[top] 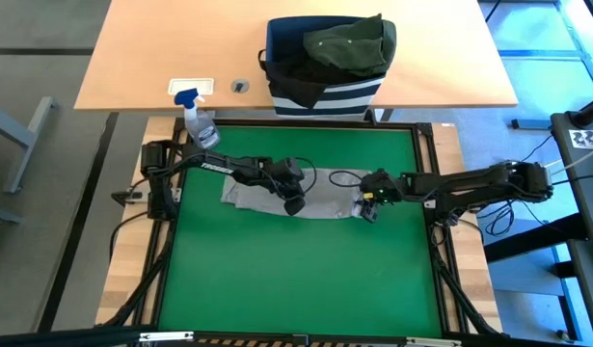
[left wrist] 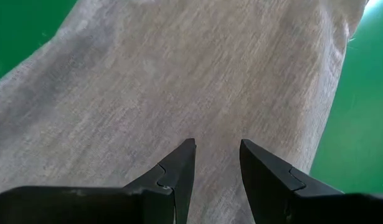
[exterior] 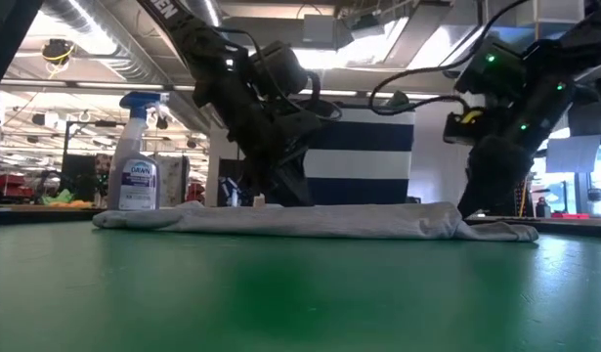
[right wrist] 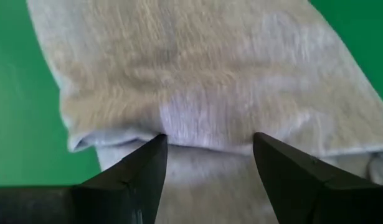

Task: Fold Laundry from Bin
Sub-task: Fold the gray shirt

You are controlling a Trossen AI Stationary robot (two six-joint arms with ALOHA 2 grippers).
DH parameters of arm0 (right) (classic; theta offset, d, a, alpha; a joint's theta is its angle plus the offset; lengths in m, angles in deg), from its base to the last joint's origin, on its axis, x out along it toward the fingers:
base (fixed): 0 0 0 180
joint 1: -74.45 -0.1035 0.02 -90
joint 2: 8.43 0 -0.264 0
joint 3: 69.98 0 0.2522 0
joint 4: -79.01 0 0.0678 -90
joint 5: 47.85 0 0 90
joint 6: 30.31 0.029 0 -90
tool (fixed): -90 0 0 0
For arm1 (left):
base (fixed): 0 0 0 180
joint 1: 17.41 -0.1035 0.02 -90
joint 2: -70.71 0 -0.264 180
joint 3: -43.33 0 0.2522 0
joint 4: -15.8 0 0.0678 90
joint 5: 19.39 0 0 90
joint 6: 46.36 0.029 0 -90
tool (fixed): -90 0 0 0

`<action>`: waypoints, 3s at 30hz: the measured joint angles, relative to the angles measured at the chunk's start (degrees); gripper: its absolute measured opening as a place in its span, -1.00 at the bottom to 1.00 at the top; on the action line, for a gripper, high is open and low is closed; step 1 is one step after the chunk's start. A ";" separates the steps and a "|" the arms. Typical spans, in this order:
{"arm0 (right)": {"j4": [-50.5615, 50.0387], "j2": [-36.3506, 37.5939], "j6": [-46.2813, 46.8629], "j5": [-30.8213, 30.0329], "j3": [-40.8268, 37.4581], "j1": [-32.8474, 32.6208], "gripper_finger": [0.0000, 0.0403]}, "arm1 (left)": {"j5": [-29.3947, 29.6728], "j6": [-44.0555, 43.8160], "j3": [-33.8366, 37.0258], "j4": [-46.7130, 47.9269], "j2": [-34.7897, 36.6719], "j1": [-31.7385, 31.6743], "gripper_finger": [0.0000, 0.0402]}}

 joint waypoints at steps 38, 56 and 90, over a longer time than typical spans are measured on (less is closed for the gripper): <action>-8.80 10.50 -2.63 0.40 11.61 10.21 0.19 | 2.00 0.99 -3.93 29.60 16.04 -14.79 -0.35; -12.16 -4.21 -5.45 19.71 11.56 25.55 0.19 | -9.62 34.60 -3.85 39.41 4.68 -32.96 -0.29; -16.10 -14.68 -13.46 11.62 16.15 25.51 -0.90 | -7.81 43.24 -4.70 42.09 8.86 -31.49 -0.99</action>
